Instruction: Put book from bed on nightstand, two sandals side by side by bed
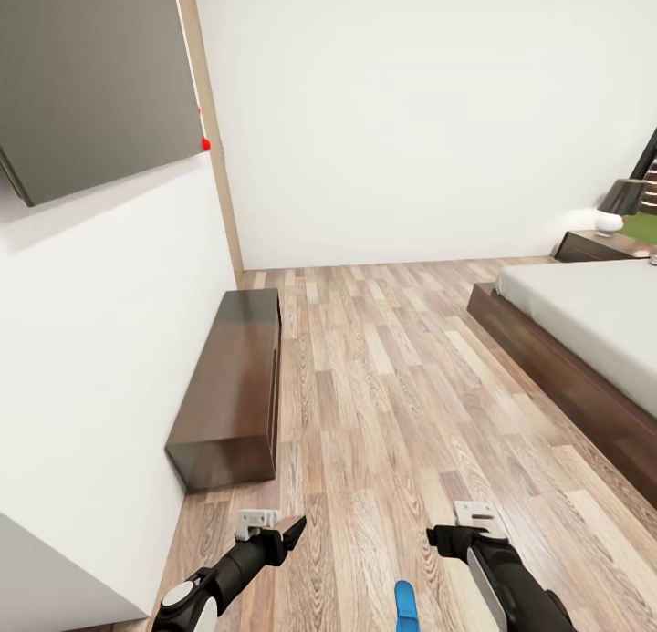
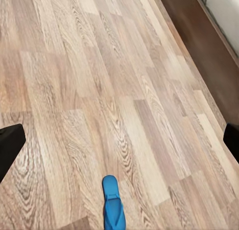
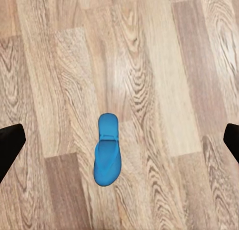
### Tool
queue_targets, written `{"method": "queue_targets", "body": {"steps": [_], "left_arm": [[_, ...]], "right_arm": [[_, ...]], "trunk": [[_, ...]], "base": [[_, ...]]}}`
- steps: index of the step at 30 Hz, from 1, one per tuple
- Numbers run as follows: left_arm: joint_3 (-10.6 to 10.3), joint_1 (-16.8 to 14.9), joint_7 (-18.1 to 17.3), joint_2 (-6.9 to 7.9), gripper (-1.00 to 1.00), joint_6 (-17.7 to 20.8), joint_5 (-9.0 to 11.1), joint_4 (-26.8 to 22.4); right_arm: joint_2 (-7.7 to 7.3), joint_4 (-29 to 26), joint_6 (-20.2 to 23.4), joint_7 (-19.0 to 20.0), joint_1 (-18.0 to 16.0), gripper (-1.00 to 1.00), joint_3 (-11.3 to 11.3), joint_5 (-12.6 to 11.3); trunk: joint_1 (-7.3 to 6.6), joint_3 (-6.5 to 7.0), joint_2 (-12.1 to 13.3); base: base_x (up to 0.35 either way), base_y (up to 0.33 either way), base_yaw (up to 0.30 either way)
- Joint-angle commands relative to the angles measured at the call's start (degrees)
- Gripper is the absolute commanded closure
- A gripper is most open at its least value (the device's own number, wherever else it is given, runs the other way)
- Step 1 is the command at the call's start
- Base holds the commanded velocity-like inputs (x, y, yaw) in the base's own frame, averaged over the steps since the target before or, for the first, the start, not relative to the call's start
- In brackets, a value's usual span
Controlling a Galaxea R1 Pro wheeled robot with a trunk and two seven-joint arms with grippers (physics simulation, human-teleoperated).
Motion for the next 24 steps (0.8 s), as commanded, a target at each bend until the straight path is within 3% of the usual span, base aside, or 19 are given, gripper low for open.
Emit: {"method": "queue_targets", "body": {"steps": [1,14,16,20,24], "left_arm": [[0.04,-0.02,-0.16,-0.01,-1.0,0.54,0.61,-0.05],[0.04,-0.02,-0.17,0.0,-1.0,0.72,0.72,0.42],[-0.61,-0.14,0.48,-0.66,-1.0,0.07,0.06,1.03],[-0.75,-0.17,1.72,-0.54,-1.0,-1.22,-1.11,0.7],[-0.75,-0.19,1.55,-0.47,-1.0,-2.5,-0.93,-0.14]], "right_arm": [[0.01,-0.08,0.32,0.06,-0.04,-1.0,-0.02,-0.09],[0.42,-0.04,-0.1,0.25,-0.08,-1.0,0.19,-0.51],[1.03,0.31,-0.76,0.35,0.09,-1.0,0.21,-0.49],[0.91,0.25,-1.02,0.4,0.09,-1.0,0.26,-0.52],[0.89,0.23,-1.0,0.44,0.09,-1.0,0.27,-0.52]], "trunk": [[0.22,-0.24,-0.44],[3.08,-2.57,-5.66],[3.07,-2.56,-5.64],[3.07,-2.56,-5.64],[3.95,-3.28,-7.25]], "base": [[0.0,0.0,0.0],[0.0,0.0,0.0],[0.0,0.0,0.0],[0.0,0.0,0.0],[0.0,0.0,0.0]]}}
